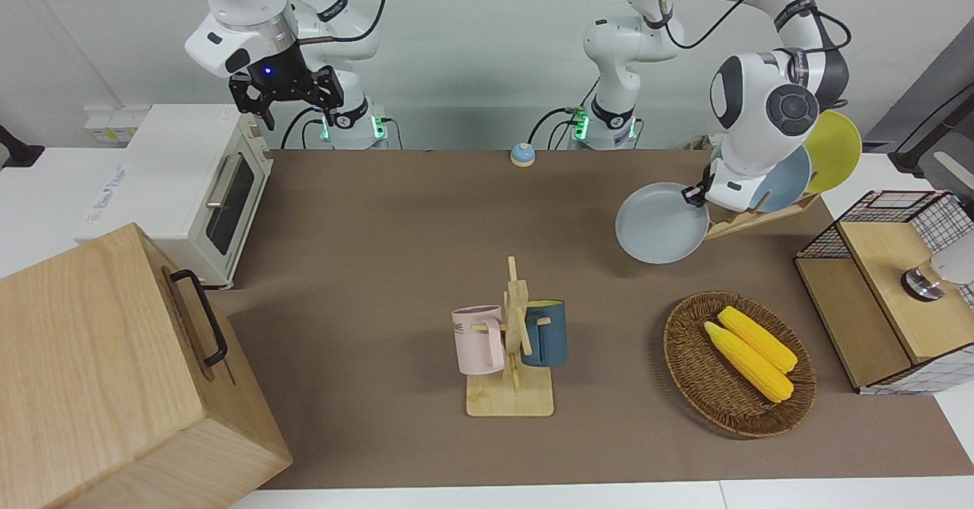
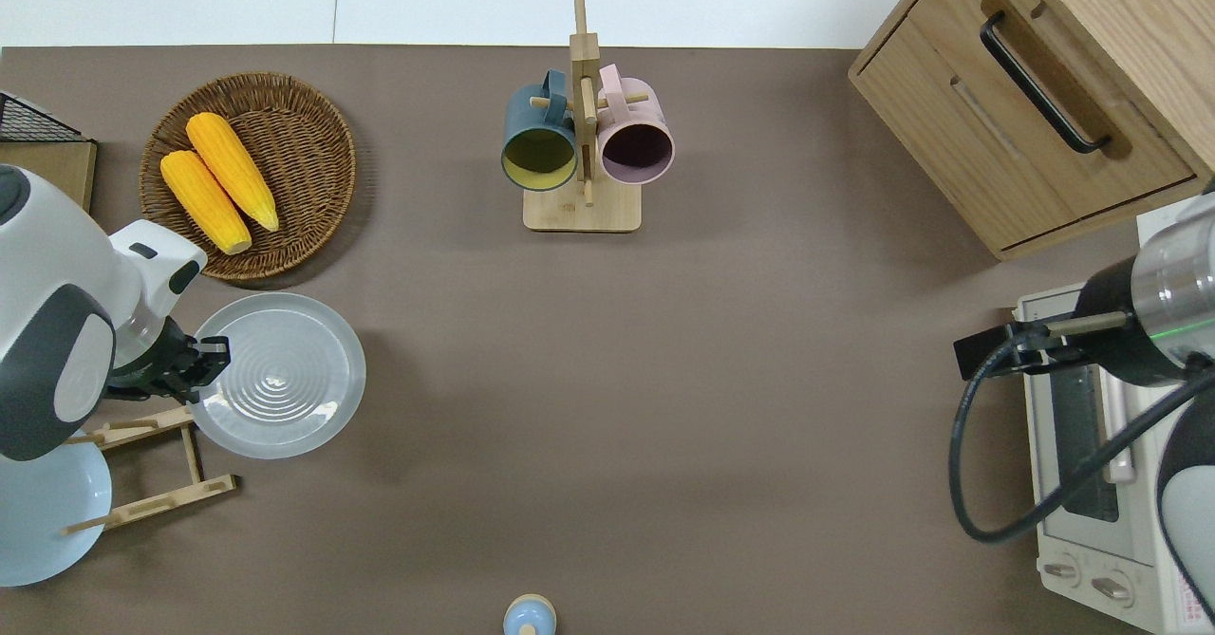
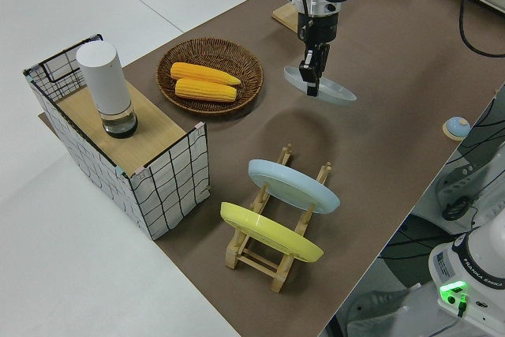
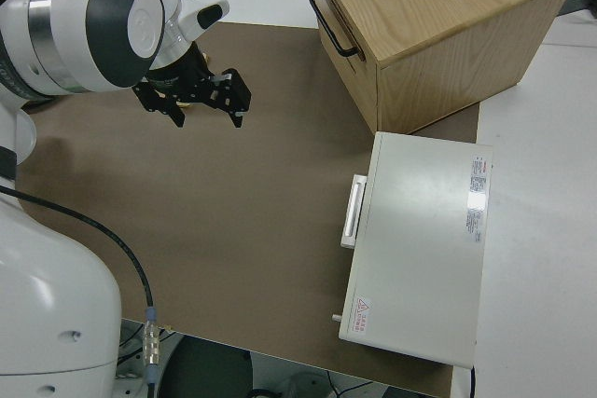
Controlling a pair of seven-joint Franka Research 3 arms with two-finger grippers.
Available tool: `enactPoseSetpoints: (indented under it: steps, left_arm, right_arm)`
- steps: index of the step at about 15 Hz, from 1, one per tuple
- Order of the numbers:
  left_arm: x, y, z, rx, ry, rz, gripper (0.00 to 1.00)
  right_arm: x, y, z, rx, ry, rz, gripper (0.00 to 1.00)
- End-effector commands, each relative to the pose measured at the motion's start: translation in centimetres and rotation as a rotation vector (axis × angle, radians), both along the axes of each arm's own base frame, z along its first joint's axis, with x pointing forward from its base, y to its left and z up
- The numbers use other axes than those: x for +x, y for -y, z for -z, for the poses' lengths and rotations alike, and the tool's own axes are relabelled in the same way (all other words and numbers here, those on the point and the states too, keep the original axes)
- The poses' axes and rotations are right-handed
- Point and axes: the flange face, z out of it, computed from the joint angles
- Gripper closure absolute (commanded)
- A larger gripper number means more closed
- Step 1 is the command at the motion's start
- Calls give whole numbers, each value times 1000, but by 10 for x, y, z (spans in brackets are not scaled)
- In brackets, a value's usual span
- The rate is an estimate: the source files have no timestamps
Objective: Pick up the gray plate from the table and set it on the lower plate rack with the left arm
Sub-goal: 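Lift the gray plate and carry it toward the wooden plate rack, then lower the gray plate upright into the lower slot of the rack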
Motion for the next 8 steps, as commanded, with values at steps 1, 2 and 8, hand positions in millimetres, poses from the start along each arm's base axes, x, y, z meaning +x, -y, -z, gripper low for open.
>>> enactPoseSetpoints:
  steps: [1, 2, 8]
  left_arm:
    - [-10, -4, -19, 255, -74, 25, 1000]
    - [-14, -1, -23, 317, -100, 31, 1000]
    - [-32, -27, -30, 606, -254, -2, 1000]
  right_arm:
    - [-3, 3, -4, 2, -5, 3, 13]
    - [-3, 3, -4, 2, -5, 3, 13]
    - [-3, 4, -4, 2, -5, 5, 13]
